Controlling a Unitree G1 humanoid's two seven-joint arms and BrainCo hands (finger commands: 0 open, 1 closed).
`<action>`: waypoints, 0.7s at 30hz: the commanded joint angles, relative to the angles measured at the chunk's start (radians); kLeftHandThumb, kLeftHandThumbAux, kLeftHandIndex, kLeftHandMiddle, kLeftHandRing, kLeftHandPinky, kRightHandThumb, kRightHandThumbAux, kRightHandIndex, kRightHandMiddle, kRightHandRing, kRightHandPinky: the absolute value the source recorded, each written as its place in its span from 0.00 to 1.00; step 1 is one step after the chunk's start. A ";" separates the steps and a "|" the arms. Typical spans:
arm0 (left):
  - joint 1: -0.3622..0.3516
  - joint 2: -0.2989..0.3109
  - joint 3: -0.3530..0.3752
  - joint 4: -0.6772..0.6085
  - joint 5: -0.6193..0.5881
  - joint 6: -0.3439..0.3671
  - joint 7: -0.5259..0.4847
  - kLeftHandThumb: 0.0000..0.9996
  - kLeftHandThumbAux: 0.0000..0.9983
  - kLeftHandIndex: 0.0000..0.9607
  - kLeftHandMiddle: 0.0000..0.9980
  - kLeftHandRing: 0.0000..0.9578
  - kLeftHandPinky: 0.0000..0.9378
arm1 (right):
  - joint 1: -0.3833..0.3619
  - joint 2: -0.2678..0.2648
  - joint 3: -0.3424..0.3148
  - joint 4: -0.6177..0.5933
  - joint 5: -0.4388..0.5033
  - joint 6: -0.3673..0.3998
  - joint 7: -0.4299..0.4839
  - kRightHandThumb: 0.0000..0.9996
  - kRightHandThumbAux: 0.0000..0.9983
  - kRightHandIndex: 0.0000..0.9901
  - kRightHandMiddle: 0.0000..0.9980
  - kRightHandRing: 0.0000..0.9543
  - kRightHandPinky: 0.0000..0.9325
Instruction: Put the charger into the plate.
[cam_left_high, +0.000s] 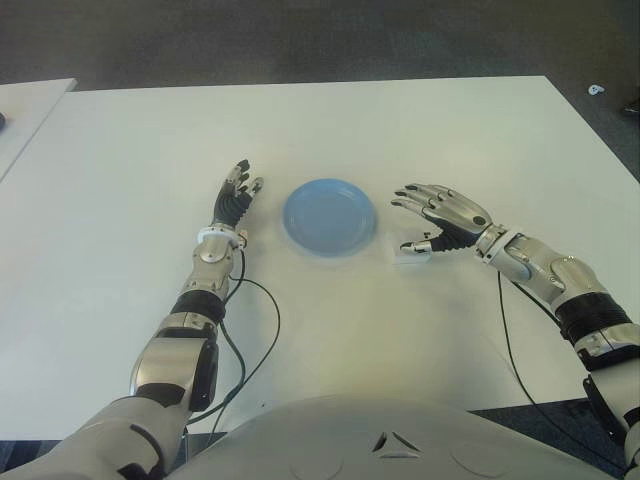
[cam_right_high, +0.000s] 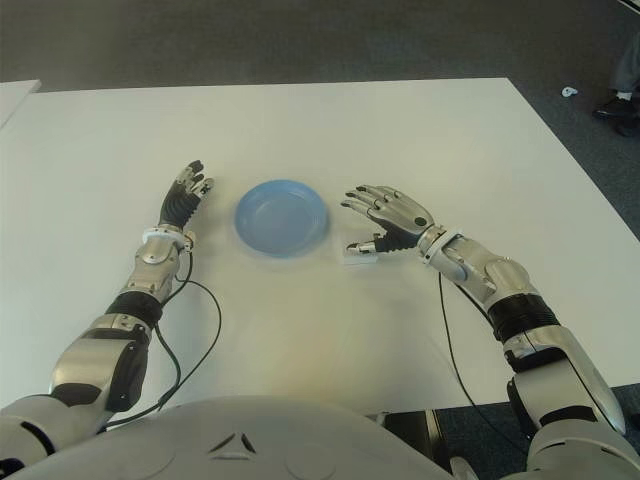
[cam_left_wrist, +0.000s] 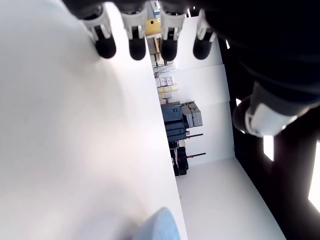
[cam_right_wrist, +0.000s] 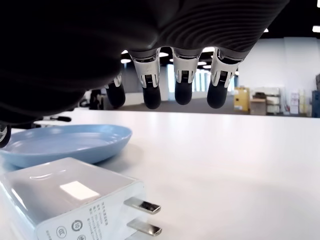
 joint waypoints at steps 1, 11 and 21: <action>0.029 -0.019 -0.014 0.031 0.012 0.043 -0.012 0.00 0.50 0.00 0.03 0.01 0.00 | 0.003 0.002 0.019 0.004 -0.012 0.011 0.020 0.22 0.18 0.00 0.00 0.00 0.00; 0.025 -0.013 -0.013 0.037 0.011 0.043 -0.020 0.00 0.49 0.00 0.04 0.01 0.00 | 0.018 0.003 0.030 0.003 -0.008 0.014 0.033 0.24 0.17 0.00 0.00 0.00 0.00; 0.022 -0.008 -0.014 0.043 0.010 0.042 -0.024 0.00 0.50 0.00 0.04 0.01 0.00 | 0.022 0.001 0.038 0.003 -0.011 0.018 0.033 0.25 0.16 0.00 0.00 0.00 0.00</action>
